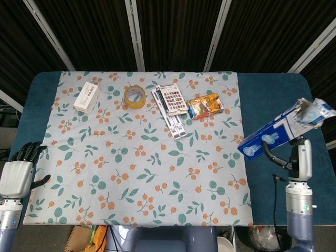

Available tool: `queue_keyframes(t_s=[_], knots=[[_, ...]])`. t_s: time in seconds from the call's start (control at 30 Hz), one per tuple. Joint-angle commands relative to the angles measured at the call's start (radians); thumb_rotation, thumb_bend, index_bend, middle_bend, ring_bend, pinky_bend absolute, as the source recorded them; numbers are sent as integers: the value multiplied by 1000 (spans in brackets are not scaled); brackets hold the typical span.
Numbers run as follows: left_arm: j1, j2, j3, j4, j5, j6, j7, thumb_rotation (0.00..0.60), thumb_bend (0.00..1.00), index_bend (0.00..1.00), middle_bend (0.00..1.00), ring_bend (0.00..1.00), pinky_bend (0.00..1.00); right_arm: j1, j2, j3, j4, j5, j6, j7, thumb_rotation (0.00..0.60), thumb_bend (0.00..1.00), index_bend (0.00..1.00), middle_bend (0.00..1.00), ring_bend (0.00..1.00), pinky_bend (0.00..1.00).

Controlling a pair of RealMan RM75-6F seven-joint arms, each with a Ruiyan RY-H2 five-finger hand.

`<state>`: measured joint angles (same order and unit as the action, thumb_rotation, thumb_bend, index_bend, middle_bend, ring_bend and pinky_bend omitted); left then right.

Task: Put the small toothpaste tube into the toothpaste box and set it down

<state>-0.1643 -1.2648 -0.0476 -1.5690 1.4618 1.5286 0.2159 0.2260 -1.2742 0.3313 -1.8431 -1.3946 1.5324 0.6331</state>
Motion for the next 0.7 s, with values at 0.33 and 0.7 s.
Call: queue_keyframes(t_s=[0.33,0.7], knots=[[4,1,-4,-1,6,-4,-3,600,0,204,138,136,292,11,-21,-44,7,-39,-13,35,600,443,197,432,358,411],[6,2,-9,-3,7,-10,-2,600,0,205,137,136,292,11,-7,-41,-5,-9,-42,40,600,442,338,505,505,427]])
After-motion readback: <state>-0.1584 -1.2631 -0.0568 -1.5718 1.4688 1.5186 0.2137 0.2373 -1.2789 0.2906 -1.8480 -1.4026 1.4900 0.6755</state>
